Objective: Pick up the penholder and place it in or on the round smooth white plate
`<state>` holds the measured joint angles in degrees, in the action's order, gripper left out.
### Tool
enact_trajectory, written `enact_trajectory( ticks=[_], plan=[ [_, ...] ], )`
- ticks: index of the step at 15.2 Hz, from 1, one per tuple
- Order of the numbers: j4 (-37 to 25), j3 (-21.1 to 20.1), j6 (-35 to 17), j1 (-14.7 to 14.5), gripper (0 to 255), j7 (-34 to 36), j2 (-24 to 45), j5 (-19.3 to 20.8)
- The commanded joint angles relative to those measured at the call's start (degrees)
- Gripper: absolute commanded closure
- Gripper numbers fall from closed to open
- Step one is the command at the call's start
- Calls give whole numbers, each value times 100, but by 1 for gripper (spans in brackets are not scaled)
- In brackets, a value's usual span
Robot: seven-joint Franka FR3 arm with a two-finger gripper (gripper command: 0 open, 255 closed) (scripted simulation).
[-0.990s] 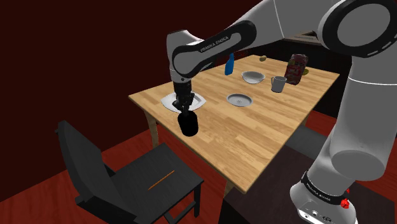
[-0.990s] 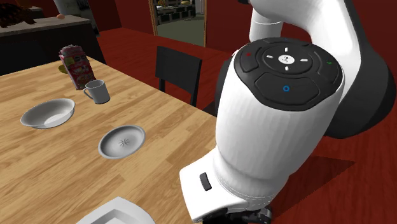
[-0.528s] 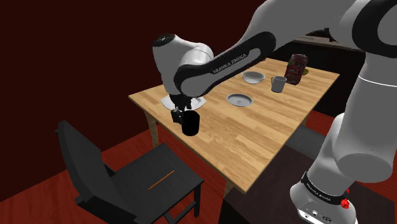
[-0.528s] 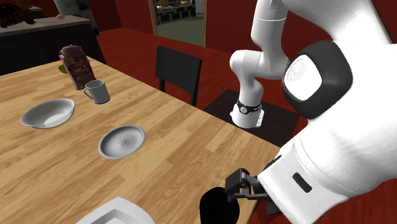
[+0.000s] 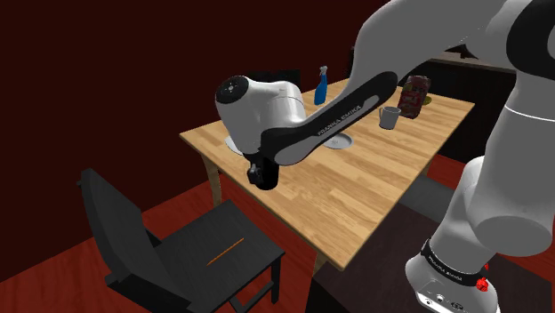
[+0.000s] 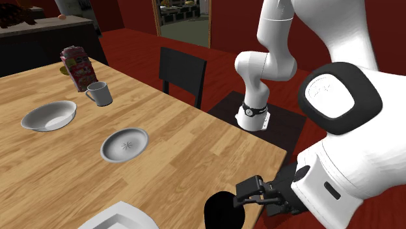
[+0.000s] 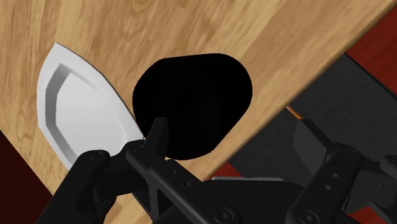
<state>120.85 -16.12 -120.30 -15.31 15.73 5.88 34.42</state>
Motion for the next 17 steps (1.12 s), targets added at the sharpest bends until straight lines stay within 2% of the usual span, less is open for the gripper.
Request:
enact_trajectory(
  ticks=[1,8,9,17],
  plan=[
    [32,27,-102,21,0,36,70,69],
    [33,27,-101,20,0,36,70,68],
    [33,27,-101,20,255,36,70,68],
    [10,23,-79,16,255,28,70,59]
  ],
)
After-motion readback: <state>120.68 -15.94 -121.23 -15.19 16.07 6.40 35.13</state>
